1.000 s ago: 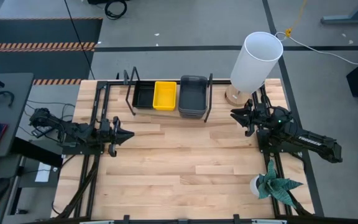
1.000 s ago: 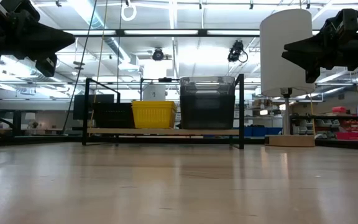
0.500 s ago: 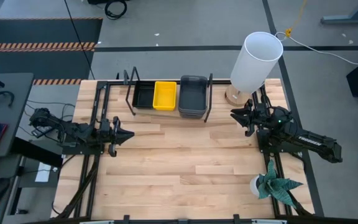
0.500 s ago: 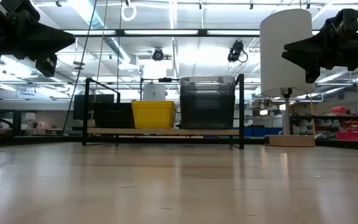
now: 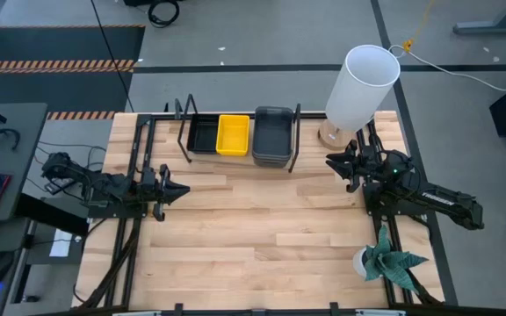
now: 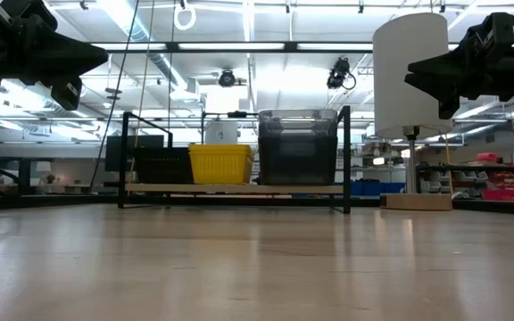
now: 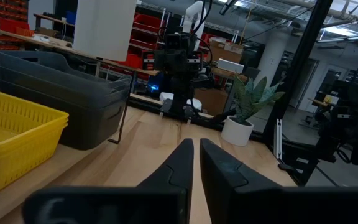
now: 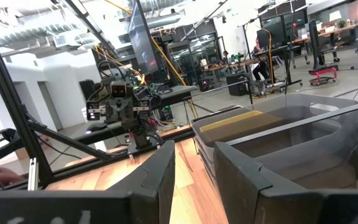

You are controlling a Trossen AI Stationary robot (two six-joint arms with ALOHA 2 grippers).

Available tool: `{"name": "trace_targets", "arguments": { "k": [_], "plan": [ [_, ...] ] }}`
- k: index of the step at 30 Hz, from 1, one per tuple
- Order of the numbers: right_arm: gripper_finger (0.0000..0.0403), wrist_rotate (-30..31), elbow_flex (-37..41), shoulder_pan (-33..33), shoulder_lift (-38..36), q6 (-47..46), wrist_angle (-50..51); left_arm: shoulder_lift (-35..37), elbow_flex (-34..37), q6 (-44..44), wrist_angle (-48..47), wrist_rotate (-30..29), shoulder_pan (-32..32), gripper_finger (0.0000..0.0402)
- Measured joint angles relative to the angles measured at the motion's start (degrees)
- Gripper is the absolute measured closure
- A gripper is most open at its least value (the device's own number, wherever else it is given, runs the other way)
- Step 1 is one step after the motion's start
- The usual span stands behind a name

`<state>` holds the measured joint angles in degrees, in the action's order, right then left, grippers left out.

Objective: Stack baskets on shelf by color
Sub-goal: Return to Home Position

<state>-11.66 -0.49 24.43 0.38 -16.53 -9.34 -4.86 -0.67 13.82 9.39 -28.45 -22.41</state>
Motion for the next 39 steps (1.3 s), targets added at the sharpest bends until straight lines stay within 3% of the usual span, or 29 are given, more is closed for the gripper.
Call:
{"name": "trace_targets", "arguments": {
  "k": [39],
  "plan": [
    [0.0287, 0.00, 0.00, 0.00, 0.00, 0.00, 0.02, -0.01, 0.00, 0.00, 0.02, 0.00, 0.00, 0.0364]
  ]
}}
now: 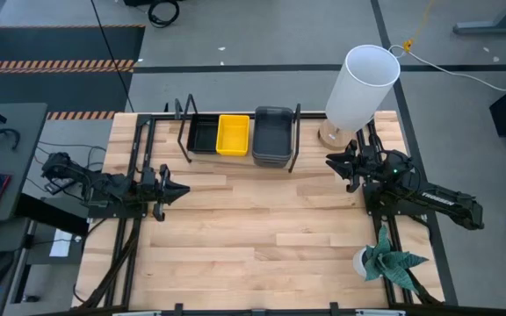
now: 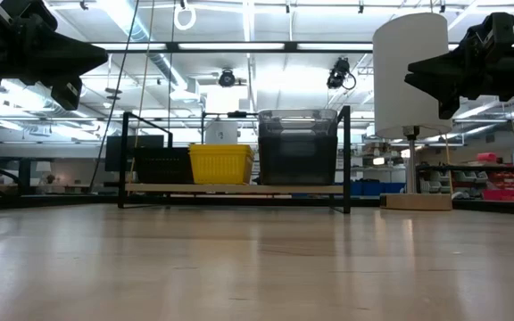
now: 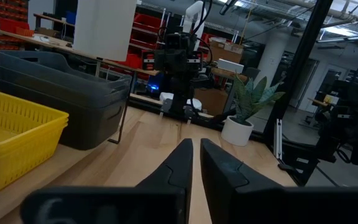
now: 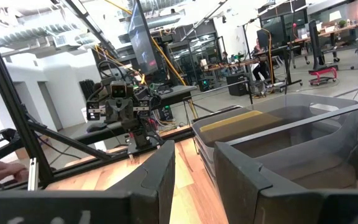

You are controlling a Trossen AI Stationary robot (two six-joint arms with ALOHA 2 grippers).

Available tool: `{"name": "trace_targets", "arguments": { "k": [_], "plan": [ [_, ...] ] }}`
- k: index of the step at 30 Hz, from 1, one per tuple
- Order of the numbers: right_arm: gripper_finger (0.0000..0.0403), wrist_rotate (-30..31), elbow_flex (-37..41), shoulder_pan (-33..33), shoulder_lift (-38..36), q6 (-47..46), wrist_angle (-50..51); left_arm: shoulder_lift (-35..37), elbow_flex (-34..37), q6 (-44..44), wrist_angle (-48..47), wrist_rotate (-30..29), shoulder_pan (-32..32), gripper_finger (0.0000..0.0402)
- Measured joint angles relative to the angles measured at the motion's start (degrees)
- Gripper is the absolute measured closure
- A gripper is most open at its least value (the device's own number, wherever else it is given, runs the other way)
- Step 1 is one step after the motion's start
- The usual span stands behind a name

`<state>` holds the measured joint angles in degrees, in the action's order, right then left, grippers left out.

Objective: Stack baskets on shelf by color
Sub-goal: Return to Home Position

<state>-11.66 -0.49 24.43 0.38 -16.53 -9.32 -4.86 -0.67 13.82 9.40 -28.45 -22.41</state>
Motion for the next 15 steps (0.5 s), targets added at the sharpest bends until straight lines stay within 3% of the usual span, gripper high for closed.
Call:
{"name": "trace_targets", "arguments": {
  "k": [15],
  "plan": [
    [0.0287, 0.01, 0.00, 0.01, -0.01, 0.00, -0.02, 0.00, 0.00, 0.00, 0.00, 0.00, 0.00, 0.0367]
  ]
}}
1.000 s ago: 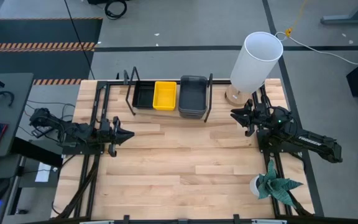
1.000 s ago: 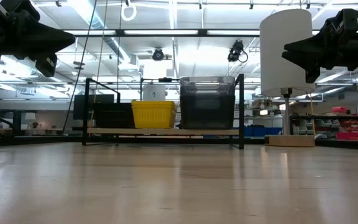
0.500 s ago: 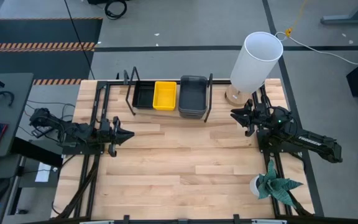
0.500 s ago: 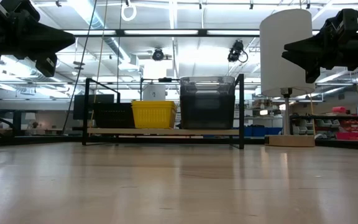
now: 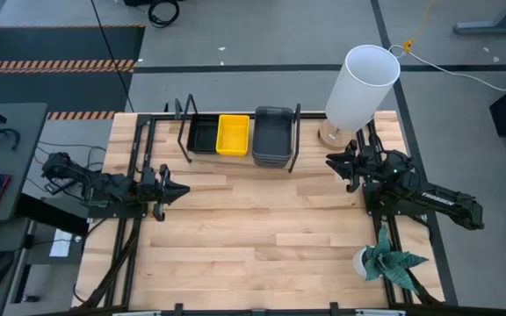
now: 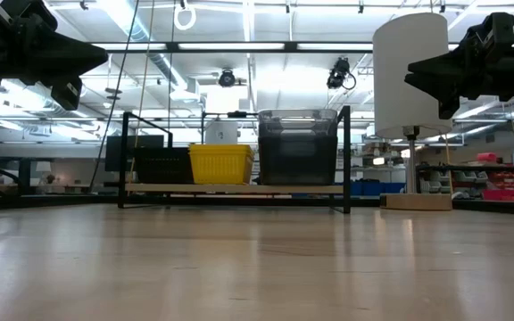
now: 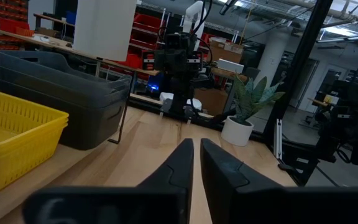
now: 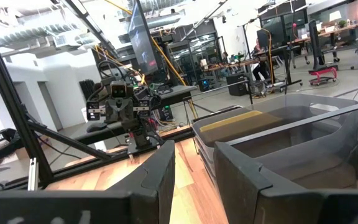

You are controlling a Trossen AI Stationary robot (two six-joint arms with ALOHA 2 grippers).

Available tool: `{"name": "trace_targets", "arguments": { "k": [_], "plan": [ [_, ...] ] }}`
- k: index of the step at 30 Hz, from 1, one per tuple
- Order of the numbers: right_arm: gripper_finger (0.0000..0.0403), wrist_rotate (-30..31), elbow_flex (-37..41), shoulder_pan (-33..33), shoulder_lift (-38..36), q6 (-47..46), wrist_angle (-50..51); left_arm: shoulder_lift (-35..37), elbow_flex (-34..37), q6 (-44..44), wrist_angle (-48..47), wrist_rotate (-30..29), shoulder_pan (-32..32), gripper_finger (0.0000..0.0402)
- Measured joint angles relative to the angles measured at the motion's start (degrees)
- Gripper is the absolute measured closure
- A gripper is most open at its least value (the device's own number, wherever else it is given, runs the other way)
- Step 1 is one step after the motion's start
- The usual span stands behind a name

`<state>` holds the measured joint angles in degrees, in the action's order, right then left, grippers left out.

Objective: Stack baskets on shelf by color
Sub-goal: Return to Home Position

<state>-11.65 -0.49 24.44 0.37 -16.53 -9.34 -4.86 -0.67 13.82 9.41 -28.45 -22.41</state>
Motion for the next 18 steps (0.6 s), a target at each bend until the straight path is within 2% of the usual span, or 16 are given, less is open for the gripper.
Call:
{"name": "trace_targets", "arguments": {
  "k": [18],
  "plan": [
    [0.0287, -0.01, 0.00, -0.01, -0.01, 0.00, 0.00, 0.00, 0.00, 0.00, -0.02, 0.00, 0.00, 0.0368]
  ]
}}
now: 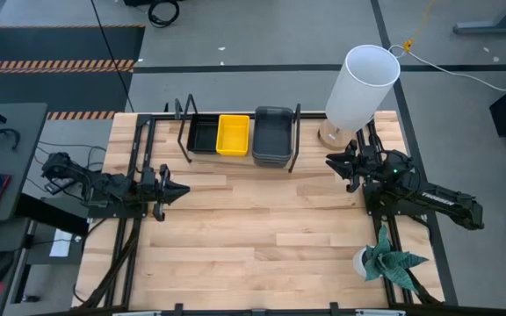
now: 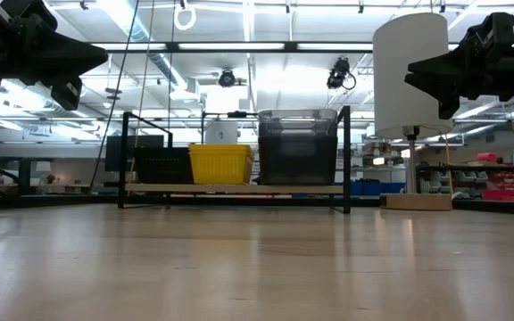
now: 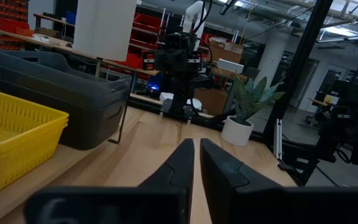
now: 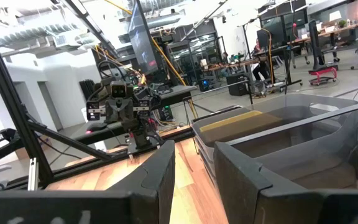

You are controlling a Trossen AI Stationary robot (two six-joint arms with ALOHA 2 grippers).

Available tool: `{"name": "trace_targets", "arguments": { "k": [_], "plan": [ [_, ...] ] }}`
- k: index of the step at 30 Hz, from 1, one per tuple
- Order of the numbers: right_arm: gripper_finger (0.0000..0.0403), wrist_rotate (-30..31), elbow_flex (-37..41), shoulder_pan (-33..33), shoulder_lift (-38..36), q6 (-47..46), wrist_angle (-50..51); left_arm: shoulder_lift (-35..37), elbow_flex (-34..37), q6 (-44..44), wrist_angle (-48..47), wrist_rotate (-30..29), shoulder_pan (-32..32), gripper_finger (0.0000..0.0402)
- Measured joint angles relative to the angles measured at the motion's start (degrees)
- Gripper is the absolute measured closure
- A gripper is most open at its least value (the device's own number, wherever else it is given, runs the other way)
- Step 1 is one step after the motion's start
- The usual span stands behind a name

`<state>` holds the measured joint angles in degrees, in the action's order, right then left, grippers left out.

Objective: Stack baskets on shelf by color
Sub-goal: Return to Home Position

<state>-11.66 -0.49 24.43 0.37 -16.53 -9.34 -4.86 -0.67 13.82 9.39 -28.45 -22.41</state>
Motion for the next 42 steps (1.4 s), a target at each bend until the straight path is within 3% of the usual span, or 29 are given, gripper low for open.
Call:
{"name": "trace_targets", "arguments": {
  "k": [42],
  "plan": [
    [0.0287, 0.00, 0.00, 0.00, 0.01, 0.00, 0.02, 0.00, 0.00, 0.00, 0.01, 0.00, 0.00, 0.0374]
  ]
}}
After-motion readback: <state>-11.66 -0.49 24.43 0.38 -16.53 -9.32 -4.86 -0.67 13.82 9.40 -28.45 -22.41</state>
